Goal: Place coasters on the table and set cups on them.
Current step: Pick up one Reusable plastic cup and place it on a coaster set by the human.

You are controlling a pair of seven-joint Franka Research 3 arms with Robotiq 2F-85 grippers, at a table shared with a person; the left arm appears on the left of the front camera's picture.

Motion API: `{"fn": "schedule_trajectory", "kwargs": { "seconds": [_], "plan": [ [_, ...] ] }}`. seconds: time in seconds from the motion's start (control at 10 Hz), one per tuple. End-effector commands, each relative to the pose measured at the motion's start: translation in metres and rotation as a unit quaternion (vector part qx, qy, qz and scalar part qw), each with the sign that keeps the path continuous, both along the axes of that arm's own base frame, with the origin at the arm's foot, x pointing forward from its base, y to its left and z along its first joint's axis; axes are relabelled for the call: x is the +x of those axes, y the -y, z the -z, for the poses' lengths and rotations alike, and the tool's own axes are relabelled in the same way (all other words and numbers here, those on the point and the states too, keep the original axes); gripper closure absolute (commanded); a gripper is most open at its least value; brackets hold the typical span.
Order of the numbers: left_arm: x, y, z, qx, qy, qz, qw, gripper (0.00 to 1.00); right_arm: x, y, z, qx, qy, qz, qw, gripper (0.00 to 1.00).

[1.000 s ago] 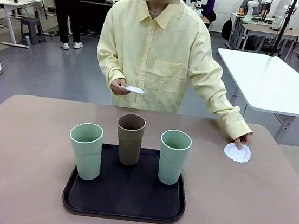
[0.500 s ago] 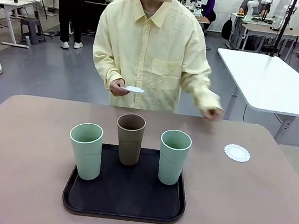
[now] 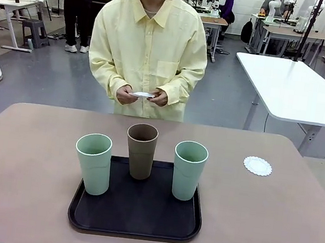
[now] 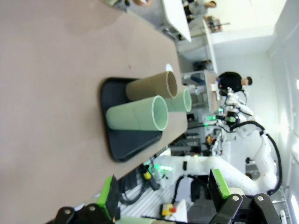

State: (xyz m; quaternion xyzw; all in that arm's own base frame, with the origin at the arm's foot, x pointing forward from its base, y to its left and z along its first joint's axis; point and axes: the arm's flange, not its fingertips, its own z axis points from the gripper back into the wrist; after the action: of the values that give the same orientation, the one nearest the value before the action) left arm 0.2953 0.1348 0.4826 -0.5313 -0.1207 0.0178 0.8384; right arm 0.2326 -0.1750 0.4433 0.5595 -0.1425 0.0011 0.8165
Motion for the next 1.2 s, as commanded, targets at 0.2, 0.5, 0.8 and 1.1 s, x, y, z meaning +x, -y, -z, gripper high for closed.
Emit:
{"fn": "schedule_trajectory", "kwargs": {
  "seconds": [0.2,0.5,0.8,1.1],
  "plan": [
    [0.001,0.0,0.0,-0.008,0.007,0.001,1.0,0.0,0.041,-0.021,-0.026,-0.101,0.043,-0.038,0.993,0.0],
    [0.001,0.0,0.0,-0.008,0.007,0.001,1.0,0.0,0.09,-0.093,-0.061,-0.241,0.175,-0.14,0.944,0.0],
    [0.001,0.0,0.0,-0.008,0.007,0.001,1.0,0.0,0.111,-0.179,-0.039,-0.369,0.248,-0.265,0.855,0.0],
    [0.001,0.0,0.0,-0.008,0.007,0.001,1.0,0.0,0.115,-0.249,0.001,-0.47,0.257,-0.329,0.778,0.0]
  ]
}}
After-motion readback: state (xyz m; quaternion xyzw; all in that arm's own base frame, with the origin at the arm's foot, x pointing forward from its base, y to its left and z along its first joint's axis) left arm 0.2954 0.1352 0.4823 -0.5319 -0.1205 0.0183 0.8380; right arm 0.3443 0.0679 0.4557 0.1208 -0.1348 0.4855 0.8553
